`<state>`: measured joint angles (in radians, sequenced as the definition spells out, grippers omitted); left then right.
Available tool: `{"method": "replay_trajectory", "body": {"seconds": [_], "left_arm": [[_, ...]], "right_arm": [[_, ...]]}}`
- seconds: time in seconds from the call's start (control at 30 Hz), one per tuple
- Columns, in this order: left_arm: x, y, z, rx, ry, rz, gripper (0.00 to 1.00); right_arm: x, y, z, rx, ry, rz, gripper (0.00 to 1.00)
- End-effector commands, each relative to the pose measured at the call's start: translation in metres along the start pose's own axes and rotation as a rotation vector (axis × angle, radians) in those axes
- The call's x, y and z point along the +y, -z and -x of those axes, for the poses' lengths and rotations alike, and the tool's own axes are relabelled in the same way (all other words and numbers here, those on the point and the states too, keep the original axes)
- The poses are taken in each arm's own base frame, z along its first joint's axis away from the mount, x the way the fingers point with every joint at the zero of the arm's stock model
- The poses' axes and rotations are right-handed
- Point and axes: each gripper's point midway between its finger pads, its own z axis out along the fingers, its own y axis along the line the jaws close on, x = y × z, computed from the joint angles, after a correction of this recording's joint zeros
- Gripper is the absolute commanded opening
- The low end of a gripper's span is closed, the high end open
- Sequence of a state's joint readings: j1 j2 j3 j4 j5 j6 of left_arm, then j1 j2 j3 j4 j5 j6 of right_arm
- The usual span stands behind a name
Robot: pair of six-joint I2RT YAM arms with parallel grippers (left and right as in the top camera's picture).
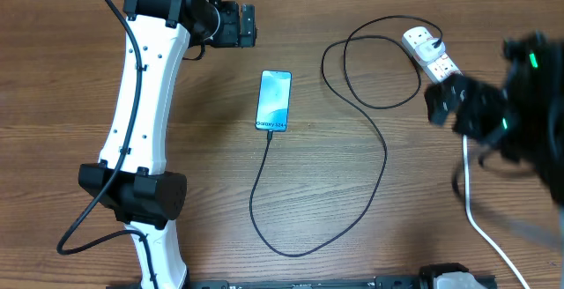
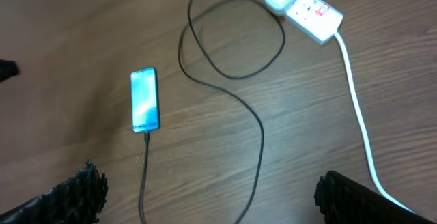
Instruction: Plug charger to phone and switch on socket
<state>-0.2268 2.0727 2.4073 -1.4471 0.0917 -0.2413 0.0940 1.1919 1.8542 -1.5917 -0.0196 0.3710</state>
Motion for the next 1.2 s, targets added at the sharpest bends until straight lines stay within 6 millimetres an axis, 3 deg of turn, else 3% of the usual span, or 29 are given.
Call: {"method": "replay_trajectory", "body": {"seconds": [0.0,0.3,0.93,1.17], "left_arm": [[0.005,-0.005,0.0,0.007,0.014,0.018,1.0],[0.005,-0.005,0.0,0.007,0.014,0.018,1.0],[0.005,-0.005,0.0,0.007,0.014,0.018,1.0],[0.005,-0.005,0.0,0.007,0.014,0.018,1.0]], "right_arm": [[-0.013,0.015,-0.026,-0.049,-0.008,0.013,1.0],[-0.043,0.032,-0.09,0.019,-0.02,-0.021,1.0],[-0.043,0.031,-0.09,0.02,-0.017,-0.025,1.0],[-0.049,0.014,-0.1,0.046,0.011,-0.037,1.0]]}}
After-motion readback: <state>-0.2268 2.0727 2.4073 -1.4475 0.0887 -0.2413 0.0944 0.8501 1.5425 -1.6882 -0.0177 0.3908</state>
